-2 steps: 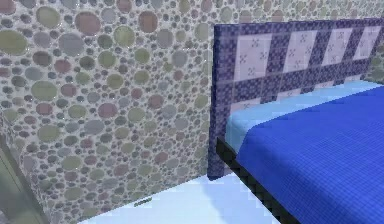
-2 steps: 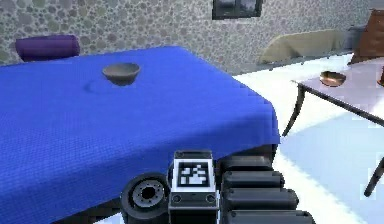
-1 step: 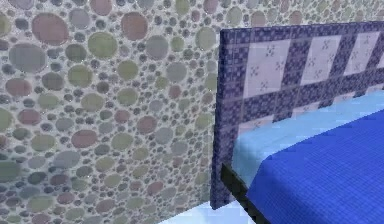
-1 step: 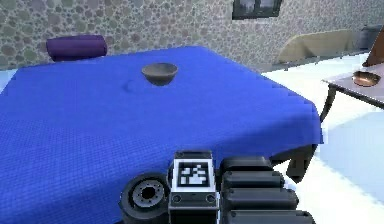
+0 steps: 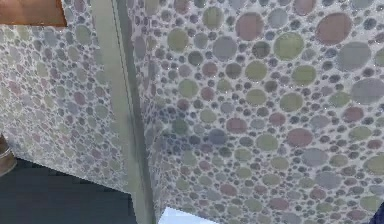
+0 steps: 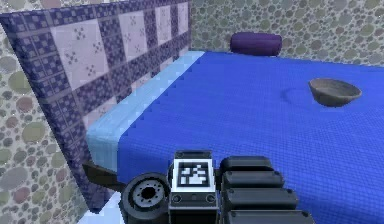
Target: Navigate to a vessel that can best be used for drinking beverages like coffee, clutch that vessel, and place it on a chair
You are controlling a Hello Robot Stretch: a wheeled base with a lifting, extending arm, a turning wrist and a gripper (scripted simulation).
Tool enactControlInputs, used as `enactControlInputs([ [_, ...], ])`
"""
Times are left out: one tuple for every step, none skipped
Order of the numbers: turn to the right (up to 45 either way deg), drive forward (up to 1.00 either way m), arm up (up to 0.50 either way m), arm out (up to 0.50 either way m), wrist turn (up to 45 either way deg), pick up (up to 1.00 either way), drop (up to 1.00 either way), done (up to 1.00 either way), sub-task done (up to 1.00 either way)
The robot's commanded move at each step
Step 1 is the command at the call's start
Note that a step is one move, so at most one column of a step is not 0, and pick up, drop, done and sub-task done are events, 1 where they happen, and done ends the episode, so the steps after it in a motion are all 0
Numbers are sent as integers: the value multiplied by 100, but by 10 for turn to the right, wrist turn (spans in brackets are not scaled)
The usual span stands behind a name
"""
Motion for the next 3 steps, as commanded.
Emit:
enactControlInputs([
  [-180,0,0,0,0,0,0,0,0],
  [0,45,0,0,0,0,0,0,0],
  [360,0,0,0,0,0,0,0,0],
])
